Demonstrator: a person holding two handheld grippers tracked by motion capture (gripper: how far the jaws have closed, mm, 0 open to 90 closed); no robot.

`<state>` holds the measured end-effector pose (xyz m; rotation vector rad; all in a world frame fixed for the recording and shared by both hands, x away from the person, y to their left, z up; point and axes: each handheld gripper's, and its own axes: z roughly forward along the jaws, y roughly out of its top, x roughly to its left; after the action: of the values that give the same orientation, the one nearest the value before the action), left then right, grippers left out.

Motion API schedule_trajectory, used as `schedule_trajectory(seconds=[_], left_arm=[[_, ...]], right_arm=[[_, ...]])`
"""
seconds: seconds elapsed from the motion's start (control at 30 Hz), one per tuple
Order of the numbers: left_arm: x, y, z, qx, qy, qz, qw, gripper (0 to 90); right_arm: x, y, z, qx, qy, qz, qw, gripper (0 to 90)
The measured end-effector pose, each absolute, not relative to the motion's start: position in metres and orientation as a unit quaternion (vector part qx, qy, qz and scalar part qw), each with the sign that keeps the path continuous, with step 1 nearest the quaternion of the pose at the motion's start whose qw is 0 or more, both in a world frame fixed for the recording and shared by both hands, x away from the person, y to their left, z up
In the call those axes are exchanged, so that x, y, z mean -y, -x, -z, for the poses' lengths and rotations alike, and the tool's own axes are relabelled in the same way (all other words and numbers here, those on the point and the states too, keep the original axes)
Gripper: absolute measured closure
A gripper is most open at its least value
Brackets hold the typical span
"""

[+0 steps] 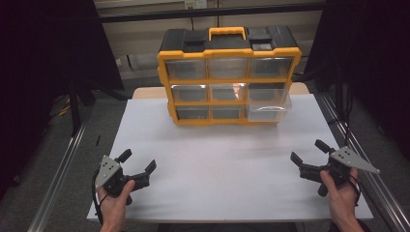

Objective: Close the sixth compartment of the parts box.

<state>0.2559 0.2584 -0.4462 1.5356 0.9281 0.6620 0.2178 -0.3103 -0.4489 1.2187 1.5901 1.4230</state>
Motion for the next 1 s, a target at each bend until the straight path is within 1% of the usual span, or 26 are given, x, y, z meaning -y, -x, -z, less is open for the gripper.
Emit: schedule_trajectory(seconds=[0.03, 0.1, 0.33, 0.5, 0.7, 1.0], left_arm=[[-0.258, -0.256, 0.446, -0.397, -0.654, -0.283, 0.578, 2.6], [-0.258, -0.256, 0.446, -0.394, -0.661, -0.283, 0.573, 2.5], [-0.257, -0.256, 0.447, -0.396, -0.661, -0.282, 0.572, 2.6], [-0.259, -0.254, 0.447, -0.396, -0.653, -0.284, 0.58, 2.5], [-0.26, -0.253, 0.446, -0.399, -0.654, -0.288, 0.574, 2.5], [-0.259, -0.253, 0.447, -0.399, -0.654, -0.284, 0.577, 2.5]], right_arm=[[0.31, -0.217, 0.449, -0.606, -0.47, -0.551, 0.329, 0.7], [0.31, -0.218, 0.449, -0.606, -0.469, -0.55, 0.332, 0.7], [0.307, -0.219, 0.45, -0.615, -0.463, -0.549, 0.327, 0.1], [0.301, -0.218, 0.45, -0.633, -0.438, -0.556, 0.313, 0.0], [0.298, -0.217, 0.449, -0.636, -0.425, -0.561, 0.316, 0.0], [0.287, -0.217, 0.447, -0.648, -0.409, -0.574, 0.29, 0.0]])
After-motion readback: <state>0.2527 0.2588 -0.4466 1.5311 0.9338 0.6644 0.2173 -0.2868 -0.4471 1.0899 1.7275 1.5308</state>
